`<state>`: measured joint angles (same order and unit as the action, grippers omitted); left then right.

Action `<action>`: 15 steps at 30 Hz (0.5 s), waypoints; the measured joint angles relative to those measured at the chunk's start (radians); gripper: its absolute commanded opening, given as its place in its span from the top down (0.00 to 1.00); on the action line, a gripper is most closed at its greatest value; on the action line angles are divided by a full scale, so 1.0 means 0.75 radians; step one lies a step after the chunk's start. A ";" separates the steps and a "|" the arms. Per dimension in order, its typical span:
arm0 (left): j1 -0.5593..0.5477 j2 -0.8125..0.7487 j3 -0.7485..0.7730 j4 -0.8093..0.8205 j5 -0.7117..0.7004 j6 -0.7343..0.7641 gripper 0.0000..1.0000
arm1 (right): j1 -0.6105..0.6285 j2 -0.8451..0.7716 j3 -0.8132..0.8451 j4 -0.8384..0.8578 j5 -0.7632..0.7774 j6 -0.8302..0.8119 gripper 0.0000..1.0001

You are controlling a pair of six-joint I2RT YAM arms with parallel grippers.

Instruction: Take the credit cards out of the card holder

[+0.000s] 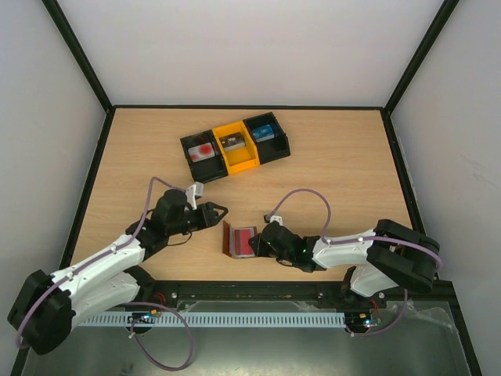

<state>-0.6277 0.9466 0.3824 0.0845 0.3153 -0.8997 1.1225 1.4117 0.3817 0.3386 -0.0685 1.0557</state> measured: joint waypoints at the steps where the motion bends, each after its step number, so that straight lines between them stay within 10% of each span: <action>1: -0.001 -0.016 0.024 -0.007 0.005 -0.004 0.48 | 0.000 0.002 -0.001 0.005 -0.002 0.001 0.82; 15: -0.217 0.168 0.148 0.156 0.139 -0.075 0.55 | 0.001 0.021 -0.008 0.046 -0.003 0.010 0.85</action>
<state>-0.7902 1.0725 0.4934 0.2016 0.4194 -0.9562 1.1229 1.4277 0.3756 0.3733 -0.0708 1.0634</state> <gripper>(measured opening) 0.467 0.153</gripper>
